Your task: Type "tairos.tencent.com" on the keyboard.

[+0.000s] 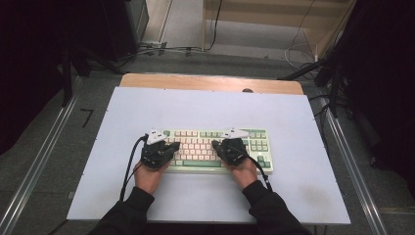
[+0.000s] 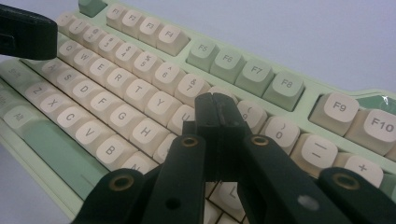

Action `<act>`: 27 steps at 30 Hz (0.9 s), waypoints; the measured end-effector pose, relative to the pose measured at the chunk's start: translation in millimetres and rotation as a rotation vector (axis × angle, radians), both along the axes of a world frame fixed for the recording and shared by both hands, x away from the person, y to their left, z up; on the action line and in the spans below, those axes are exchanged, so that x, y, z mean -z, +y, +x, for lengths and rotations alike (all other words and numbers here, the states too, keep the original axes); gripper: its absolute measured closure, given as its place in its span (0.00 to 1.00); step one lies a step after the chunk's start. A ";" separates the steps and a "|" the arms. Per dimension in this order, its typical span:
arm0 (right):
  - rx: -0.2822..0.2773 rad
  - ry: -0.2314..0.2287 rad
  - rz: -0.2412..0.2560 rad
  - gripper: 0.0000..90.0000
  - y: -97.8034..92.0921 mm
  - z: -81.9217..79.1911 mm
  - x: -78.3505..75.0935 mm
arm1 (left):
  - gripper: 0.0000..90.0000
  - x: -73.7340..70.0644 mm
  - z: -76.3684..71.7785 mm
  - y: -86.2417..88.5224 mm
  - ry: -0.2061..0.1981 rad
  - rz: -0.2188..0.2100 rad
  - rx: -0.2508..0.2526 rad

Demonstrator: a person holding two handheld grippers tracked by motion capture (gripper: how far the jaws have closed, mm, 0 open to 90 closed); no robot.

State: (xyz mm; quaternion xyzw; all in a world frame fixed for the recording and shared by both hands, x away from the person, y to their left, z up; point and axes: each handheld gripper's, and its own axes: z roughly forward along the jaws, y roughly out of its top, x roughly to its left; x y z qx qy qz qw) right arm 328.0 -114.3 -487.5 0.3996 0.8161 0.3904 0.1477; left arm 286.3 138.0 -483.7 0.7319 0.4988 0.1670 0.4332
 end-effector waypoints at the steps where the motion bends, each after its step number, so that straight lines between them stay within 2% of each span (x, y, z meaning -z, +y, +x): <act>1: 0.001 0.000 0.000 0.97 0.1 0.1 0.1 | 1.00 0.0 0.1 0.1 0.000 -0.001 -0.001; 8: -0.002 0.011 -0.009 0.97 1.1 0.5 2.7 | 1.00 -0.1 -0.2 -0.5 -0.001 -0.004 0.002; 27: 0.003 0.008 0.025 0.97 -4.9 -0.6 -5.5 | 1.00 -1.3 -0.1 -1.7 -0.004 -0.012 0.008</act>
